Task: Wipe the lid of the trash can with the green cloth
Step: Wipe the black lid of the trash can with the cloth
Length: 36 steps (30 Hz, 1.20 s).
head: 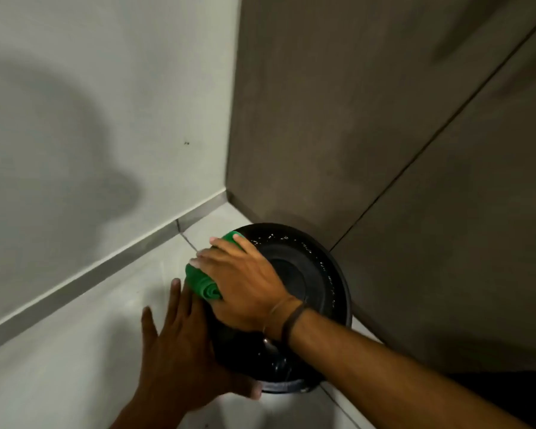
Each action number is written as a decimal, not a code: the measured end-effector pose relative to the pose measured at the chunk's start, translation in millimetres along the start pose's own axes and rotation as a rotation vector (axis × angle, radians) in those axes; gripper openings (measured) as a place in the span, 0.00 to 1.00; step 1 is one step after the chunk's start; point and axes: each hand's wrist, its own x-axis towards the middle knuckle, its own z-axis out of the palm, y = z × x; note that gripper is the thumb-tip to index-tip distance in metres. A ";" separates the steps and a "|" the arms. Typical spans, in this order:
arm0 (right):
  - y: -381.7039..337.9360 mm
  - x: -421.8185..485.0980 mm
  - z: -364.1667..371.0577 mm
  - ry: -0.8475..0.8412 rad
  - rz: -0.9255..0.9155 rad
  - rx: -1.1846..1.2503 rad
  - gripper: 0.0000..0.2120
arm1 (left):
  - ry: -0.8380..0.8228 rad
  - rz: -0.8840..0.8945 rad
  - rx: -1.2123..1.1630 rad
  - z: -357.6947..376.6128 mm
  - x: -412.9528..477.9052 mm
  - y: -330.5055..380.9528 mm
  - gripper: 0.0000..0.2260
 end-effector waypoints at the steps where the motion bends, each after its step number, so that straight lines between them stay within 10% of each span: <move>1: 2.9 4.2 1.1 0.005 0.019 -0.007 0.29 | -0.005 -0.021 -0.012 -0.5 1.7 1.8 0.79; 21: 100.2 -69.8 -21.4 0.315 0.730 0.538 0.19 | 0.074 -0.019 -0.104 5.2 5.3 7.5 0.87; 36: -38.9 -179.8 64.1 0.742 0.888 0.571 0.26 | 0.103 -0.013 -0.057 9.8 5.0 3.1 0.87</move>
